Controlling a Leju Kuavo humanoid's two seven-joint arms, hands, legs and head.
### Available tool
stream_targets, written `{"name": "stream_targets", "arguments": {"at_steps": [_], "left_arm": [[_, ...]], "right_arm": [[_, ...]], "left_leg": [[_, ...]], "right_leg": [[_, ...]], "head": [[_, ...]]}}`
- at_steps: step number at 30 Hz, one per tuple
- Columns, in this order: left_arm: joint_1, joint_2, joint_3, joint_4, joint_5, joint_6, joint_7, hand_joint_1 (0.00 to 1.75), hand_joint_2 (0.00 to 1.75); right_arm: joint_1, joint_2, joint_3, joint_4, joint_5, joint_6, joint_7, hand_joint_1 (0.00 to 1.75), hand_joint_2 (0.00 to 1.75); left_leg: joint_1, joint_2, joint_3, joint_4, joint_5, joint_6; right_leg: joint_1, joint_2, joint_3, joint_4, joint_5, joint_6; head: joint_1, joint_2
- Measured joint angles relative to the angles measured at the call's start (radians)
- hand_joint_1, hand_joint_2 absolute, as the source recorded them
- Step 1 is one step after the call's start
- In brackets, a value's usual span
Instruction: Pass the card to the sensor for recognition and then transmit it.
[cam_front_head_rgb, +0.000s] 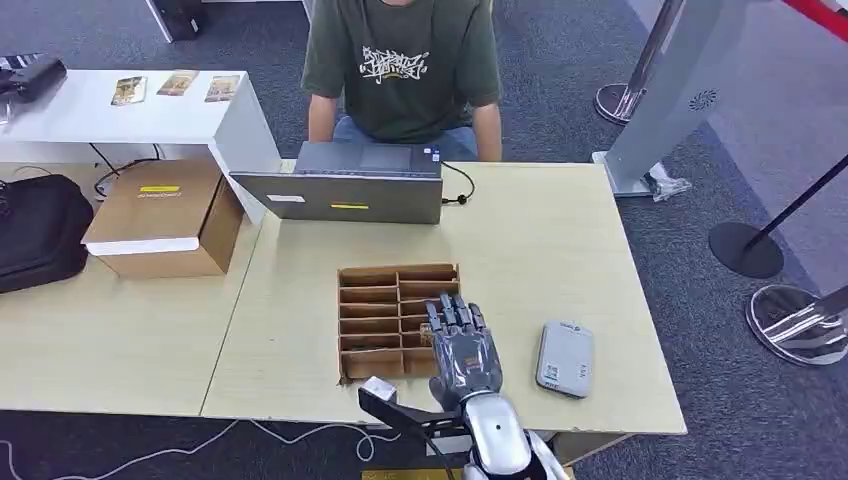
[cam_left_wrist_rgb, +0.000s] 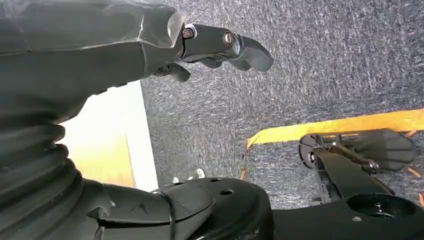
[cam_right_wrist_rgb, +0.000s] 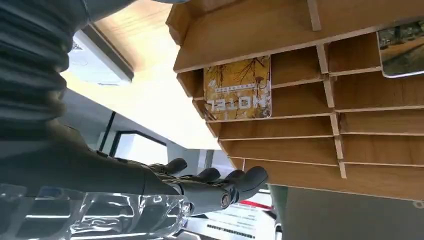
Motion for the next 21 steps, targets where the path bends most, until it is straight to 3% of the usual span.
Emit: {"name": "stream_targets", "arguments": {"at_steps": [3, 4, 5, 6, 7, 9, 10, 12, 14, 15, 16, 18, 20, 21], "left_arm": [[-0.002, 0.000, 0.000, 0.000, -0.001, -0.001, 0.002, 0.00, 1.75], [-0.002, 0.000, 0.000, 0.000, -0.001, -0.001, 0.002, 0.00, 1.75], [-0.002, 0.000, 0.000, 0.000, -0.001, -0.001, 0.002, 0.00, 1.75], [-0.003, 0.000, 0.000, 0.000, -0.001, -0.001, 0.003, 0.00, 1.75], [-0.003, 0.000, 0.000, 0.000, -0.001, -0.001, 0.003, 0.00, 1.75], [-0.003, 0.000, 0.000, 0.000, -0.002, -0.001, 0.002, 0.00, 1.75], [-0.004, 0.000, 0.000, 0.000, -0.002, -0.001, 0.003, 0.00, 1.75], [-0.004, 0.000, 0.000, 0.000, -0.003, -0.002, 0.003, 0.00, 1.75], [-0.004, 0.000, 0.000, 0.000, -0.004, -0.002, 0.003, 0.00, 1.75], [-0.004, 0.000, 0.000, 0.000, -0.004, -0.002, 0.003, 0.00, 1.75], [-0.004, 0.000, 0.000, 0.000, -0.004, -0.002, 0.003, 0.00, 1.75], [-0.004, 0.000, 0.000, 0.000, -0.004, -0.002, 0.003, 0.00, 1.75], [-0.004, 0.000, 0.000, 0.000, -0.004, -0.002, 0.003, 0.00, 1.75], [-0.004, 0.000, 0.000, 0.000, -0.004, -0.002, 0.003, 0.00, 1.75]], "right_arm": [[-0.001, 0.000, -0.001, 0.004, 0.000, -0.001, 0.005, 0.00, 1.75], [-0.001, 0.000, -0.001, 0.004, 0.000, 0.000, 0.009, 0.17, 1.75], [-0.001, 0.000, -0.002, 0.004, 0.000, 0.000, 0.011, 1.59, 1.75], [0.000, 0.000, -0.003, 0.004, 0.000, 0.000, 0.013, 1.59, 1.75], [0.000, 0.000, -0.003, 0.004, 0.000, 0.000, 0.014, 1.75, 1.75], [0.001, 0.000, -0.004, 0.003, 0.000, 0.000, 0.015, 1.69, 1.75], [0.003, 0.000, -0.004, 0.001, 0.001, 0.000, 0.018, 1.40, 1.75], [0.008, 0.000, -0.005, -0.008, 0.001, 0.000, 0.019, 1.38, 1.75], [0.013, 0.000, -0.007, -0.017, 0.001, 0.000, 0.023, 1.12, 1.75], [0.015, 0.000, -0.008, -0.022, 0.002, 0.000, 0.024, 1.12, 1.75], [0.017, 0.000, -0.009, -0.026, 0.002, 0.000, 0.024, 0.94, 1.75], [0.019, 0.000, -0.011, -0.035, 0.002, 0.000, 0.024, 0.96, 1.75], [0.023, 0.000, -0.014, -0.044, 0.002, 0.000, 0.024, 0.70, 1.75], [0.025, -0.001, -0.015, -0.048, 0.002, 0.000, 0.024, 0.70, 1.75]], "left_leg": [[0.000, 0.000, 0.000, 0.000, 0.000, 0.000], [0.000, 0.000, 0.000, 0.000, 0.000, 0.000], [0.000, 0.000, 0.000, 0.000, 0.000, 0.000], [0.000, 0.000, 0.000, 0.000, 0.000, 0.000], [0.000, 0.000, 0.000, 0.000, 0.000, 0.000], [0.000, 0.000, 0.000, 0.000, 0.000, 0.000], [0.000, 0.000, 0.000, 0.000, 0.000, 0.000], [0.000, 0.000, 0.000, 0.000, 0.000, 0.000], [0.000, 0.000, 0.000, 0.000, 0.000, 0.000], [0.000, 0.000, 0.000, 0.000, 0.000, 0.000], [0.000, 0.000, 0.000, 0.000, 0.000, 0.000], [0.000, 0.000, 0.000, 0.000, 0.000, 0.000], [0.000, 0.000, 0.000, 0.000, 0.000, 0.000], [0.000, 0.000, 0.000, 0.000, 0.000, 0.000]], "right_leg": [[0.000, 0.000, 0.000, 0.000, 0.000, 0.000], [0.000, 0.000, 0.000, 0.000, 0.000, 0.000], [0.000, 0.000, 0.000, 0.000, 0.000, 0.000], [0.000, 0.000, 0.000, 0.000, 0.000, 0.000], [0.000, 0.000, 0.000, 0.000, 0.000, 0.000], [0.000, 0.000, 0.000, 0.000, 0.000, 0.000], [0.000, 0.000, 0.000, 0.000, 0.000, 0.000], [0.000, 0.000, 0.000, 0.000, 0.000, 0.000], [0.000, 0.000, 0.000, 0.000, 0.000, 0.000], [0.000, 0.000, 0.000, 0.000, 0.000, 0.000], [0.000, 0.000, 0.000, 0.000, 0.000, 0.000], [0.000, 0.000, 0.000, 0.000, 0.000, 0.000], [0.000, 0.000, 0.000, 0.000, 0.000, 0.000], [0.000, 0.000, 0.000, 0.000, 0.000, 0.000]], "head": [[0.000, 0.000], [0.000, 0.000], [0.000, 0.000], [0.000, 0.000], [0.000, 0.000], [0.000, 0.000], [0.000, 0.000], [0.000, 0.000], [0.000, 0.000], [0.000, 0.000], [0.000, 0.000], [0.000, 0.000], [0.000, 0.000], [0.000, 0.000]]}}
